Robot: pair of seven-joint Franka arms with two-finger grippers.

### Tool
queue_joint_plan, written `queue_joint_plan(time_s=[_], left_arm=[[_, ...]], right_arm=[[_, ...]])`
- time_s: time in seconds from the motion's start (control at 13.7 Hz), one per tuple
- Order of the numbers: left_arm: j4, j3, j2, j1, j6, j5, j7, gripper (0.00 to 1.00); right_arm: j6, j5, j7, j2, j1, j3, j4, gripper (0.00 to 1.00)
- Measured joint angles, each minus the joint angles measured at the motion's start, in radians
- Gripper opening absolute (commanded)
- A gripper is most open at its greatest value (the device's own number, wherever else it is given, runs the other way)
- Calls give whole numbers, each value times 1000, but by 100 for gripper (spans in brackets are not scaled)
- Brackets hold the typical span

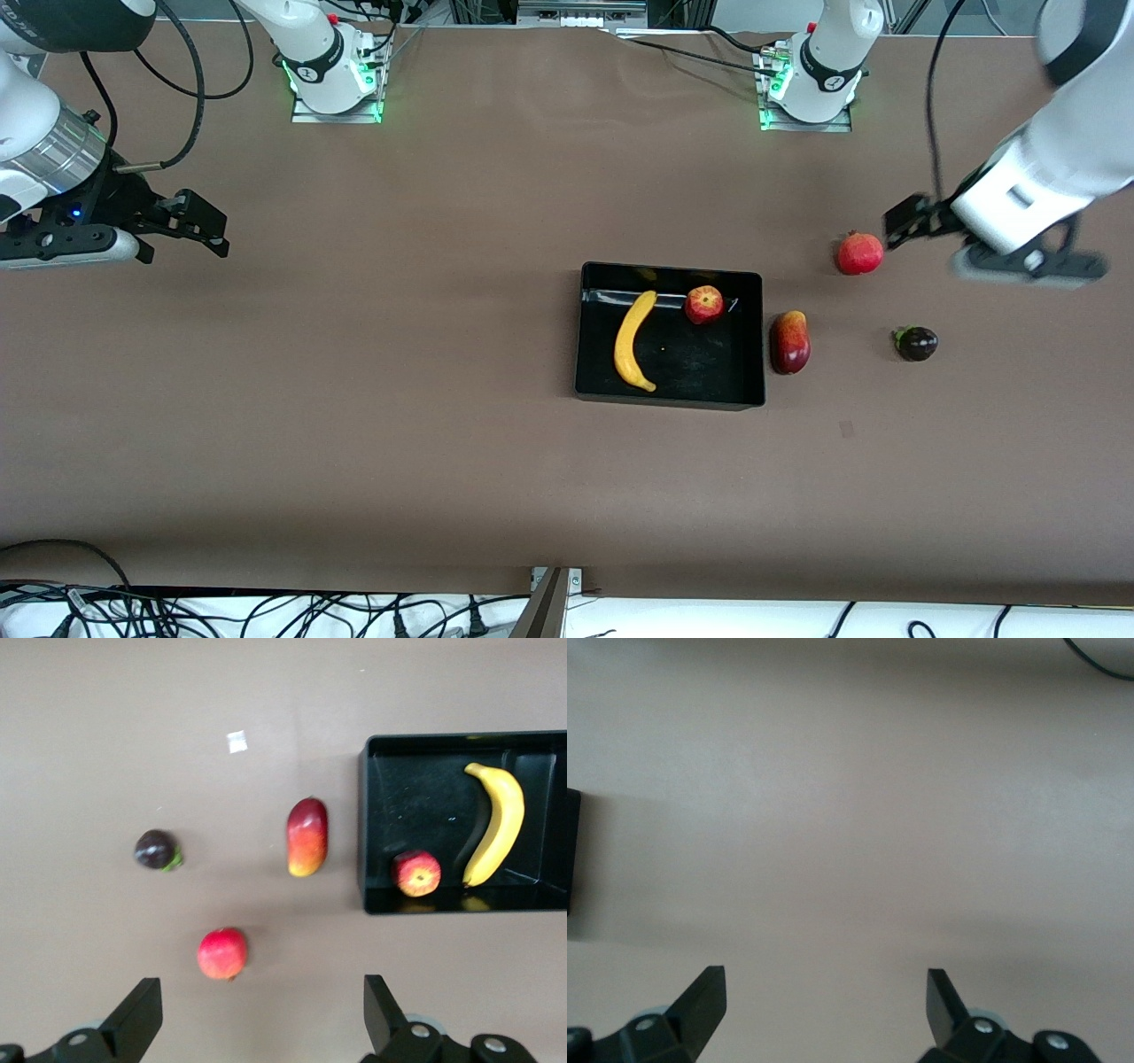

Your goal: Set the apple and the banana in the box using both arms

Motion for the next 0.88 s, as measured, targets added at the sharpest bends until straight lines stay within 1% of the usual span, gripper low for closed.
queue_joint_plan(time_s=[0.15,0.29,0.88], left_arm=[[-58,9,-54,5,9,-1,0,100],[-92,9,-56,14,36,-2,0,100],[-102,7,-44,16,49,-2,0,100]], right_arm=[[0,0,-1,0,0,2,0,100],[0,0,-1,0,0,5,0,100],[-1,0,-2,0,0,7,0,100]])
